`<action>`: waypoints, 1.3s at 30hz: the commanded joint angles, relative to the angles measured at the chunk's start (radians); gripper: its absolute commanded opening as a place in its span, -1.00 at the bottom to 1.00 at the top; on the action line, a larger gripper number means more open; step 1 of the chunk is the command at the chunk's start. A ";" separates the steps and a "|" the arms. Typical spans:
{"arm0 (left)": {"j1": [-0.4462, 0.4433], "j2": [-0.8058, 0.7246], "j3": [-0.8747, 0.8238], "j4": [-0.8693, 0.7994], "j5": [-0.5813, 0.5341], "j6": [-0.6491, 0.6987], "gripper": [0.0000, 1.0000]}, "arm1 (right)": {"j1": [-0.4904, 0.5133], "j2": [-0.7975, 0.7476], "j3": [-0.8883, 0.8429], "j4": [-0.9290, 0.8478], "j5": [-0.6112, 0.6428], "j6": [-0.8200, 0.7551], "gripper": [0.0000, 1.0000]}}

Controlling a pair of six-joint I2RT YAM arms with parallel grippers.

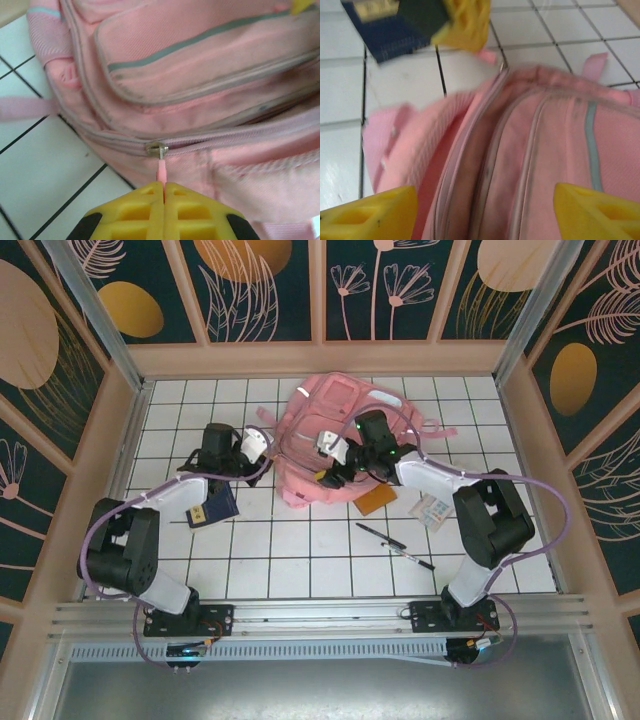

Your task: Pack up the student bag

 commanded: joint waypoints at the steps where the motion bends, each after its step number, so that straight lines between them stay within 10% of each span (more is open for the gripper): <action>1: -0.024 -0.038 -0.031 0.103 0.077 -0.111 -1.00 | 0.034 0.063 0.112 0.021 -0.068 0.233 0.66; 13: -0.036 -0.070 -0.041 0.072 -0.003 -0.102 -1.00 | 0.144 0.248 0.174 -0.204 0.162 0.120 0.51; 17: -0.024 -0.046 -0.045 0.053 -0.027 -0.071 -1.00 | 0.158 0.265 0.177 -0.259 0.225 0.021 -0.60; 20: 0.005 -0.031 -0.041 0.039 -0.027 -0.066 -1.00 | 0.162 0.218 0.157 -0.257 0.221 -0.070 -1.00; 28: 0.062 -0.038 -0.003 -0.038 0.004 0.004 -1.00 | 0.162 0.041 0.088 -0.265 0.229 -0.450 -1.00; 30: 0.064 -0.029 0.023 -0.132 0.166 0.107 -1.00 | 0.153 0.014 0.081 -0.258 0.242 -0.493 -1.00; 34: 0.060 -0.058 -0.037 -0.086 0.462 0.146 -0.09 | 0.150 -0.013 0.074 -0.267 0.280 -0.555 -1.00; 39: 0.003 -0.102 -0.103 -0.026 0.383 0.185 0.15 | 0.145 -0.036 0.059 -0.263 0.255 -0.553 -1.00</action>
